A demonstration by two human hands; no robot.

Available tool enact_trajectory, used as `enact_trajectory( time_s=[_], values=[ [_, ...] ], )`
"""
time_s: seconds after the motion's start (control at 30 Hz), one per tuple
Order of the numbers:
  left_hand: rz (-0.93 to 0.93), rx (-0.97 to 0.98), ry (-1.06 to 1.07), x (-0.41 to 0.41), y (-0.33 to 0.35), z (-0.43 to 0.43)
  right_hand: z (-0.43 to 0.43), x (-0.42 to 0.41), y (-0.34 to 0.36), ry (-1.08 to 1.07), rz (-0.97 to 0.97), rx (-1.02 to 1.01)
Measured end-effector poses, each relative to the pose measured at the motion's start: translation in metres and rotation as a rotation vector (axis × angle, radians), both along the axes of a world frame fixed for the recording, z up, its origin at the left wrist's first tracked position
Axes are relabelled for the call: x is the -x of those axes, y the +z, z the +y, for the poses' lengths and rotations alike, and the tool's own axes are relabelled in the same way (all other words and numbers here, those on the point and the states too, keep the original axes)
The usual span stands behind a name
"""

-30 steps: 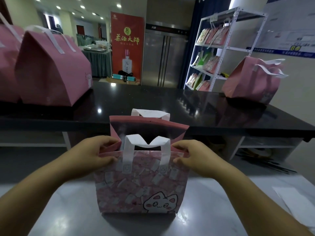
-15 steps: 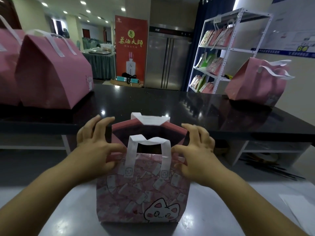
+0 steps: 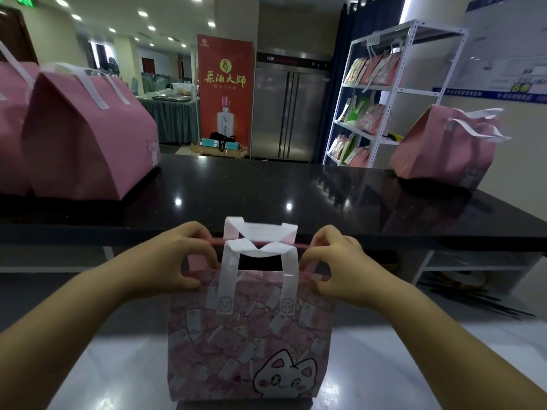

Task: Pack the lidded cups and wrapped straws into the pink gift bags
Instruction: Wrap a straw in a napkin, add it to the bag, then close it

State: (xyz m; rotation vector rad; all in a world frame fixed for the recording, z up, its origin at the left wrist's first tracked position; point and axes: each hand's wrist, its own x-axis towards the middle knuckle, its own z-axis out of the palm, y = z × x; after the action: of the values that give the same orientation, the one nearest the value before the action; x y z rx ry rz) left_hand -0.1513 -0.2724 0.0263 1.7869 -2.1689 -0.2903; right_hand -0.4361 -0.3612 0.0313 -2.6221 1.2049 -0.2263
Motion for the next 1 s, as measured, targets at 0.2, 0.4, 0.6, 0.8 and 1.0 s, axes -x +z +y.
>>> enact_trajectory(
  time_s=[0.2, 0.4, 0.6, 0.8, 1.0],
  values=[
    [0.105, 0.135, 0.047, -0.005, -0.014, 0.001, -0.003, 0.005, -0.009, 0.051, -0.062, 0.07],
    [0.185, 0.187, 0.042, -0.007, -0.022, 0.002, -0.004, 0.003, -0.017, 0.056, -0.199, 0.073],
    [0.196, 0.311, -0.071, -0.005, -0.031, 0.012, -0.007, 0.013, -0.033, 0.185, -0.248, 0.285],
    [-0.085, 0.494, -0.259, -0.009, -0.044, 0.02, -0.004, 0.019, -0.044, 0.321, -0.147, 0.534],
    [-0.303, 0.495, -0.279, -0.014, -0.05, 0.026, -0.003, 0.026, -0.049, 0.356, -0.037, 0.587]
  ],
)
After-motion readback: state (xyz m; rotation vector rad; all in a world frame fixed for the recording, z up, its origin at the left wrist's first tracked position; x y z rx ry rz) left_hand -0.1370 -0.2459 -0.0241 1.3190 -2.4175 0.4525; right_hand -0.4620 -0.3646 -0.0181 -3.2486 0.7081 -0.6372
